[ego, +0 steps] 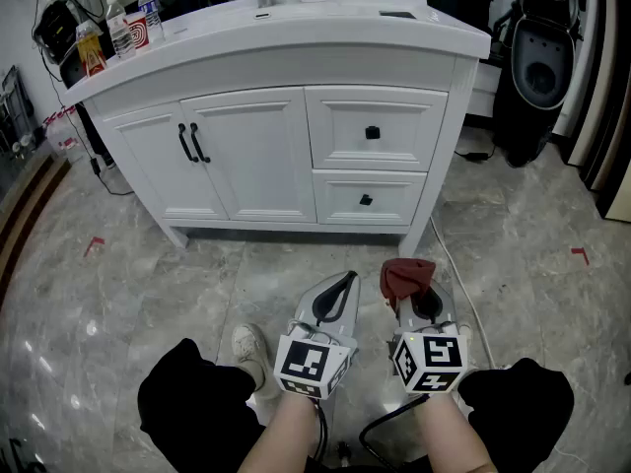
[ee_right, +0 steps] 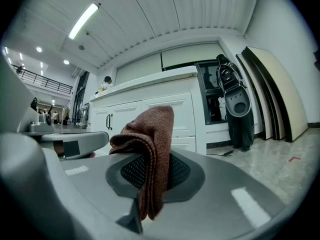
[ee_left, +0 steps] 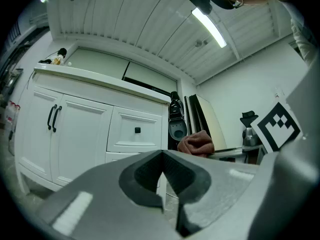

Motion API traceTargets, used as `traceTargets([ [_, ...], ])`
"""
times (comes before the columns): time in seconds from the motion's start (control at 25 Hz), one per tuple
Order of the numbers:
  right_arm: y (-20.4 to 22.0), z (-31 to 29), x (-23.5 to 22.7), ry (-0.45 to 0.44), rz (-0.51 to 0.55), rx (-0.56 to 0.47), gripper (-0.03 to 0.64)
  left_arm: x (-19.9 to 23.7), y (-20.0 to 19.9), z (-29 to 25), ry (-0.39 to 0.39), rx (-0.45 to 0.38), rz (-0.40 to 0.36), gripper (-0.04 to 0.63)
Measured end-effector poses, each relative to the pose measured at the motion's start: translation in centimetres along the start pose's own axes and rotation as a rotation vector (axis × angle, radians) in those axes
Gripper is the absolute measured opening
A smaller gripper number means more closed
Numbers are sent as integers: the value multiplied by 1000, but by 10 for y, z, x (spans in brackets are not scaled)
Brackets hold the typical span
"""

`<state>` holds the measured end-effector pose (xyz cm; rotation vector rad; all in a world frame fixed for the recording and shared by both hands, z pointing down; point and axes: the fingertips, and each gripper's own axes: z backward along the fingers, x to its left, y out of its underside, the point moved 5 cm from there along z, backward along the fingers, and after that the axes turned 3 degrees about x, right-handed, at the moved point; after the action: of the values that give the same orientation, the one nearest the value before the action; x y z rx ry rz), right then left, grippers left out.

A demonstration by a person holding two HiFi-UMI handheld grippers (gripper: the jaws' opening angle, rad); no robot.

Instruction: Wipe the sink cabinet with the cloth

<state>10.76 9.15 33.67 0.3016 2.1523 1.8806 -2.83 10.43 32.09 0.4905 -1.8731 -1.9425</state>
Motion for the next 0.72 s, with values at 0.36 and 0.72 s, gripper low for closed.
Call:
traceTargets([
  [0.36,1,-1,-1,2,1,5,78,0,1,-1,1,2,2,0],
  [0.72,9,-5,-6,21,-55,10,80,4,4,-4,-3,-3,15,0],
])
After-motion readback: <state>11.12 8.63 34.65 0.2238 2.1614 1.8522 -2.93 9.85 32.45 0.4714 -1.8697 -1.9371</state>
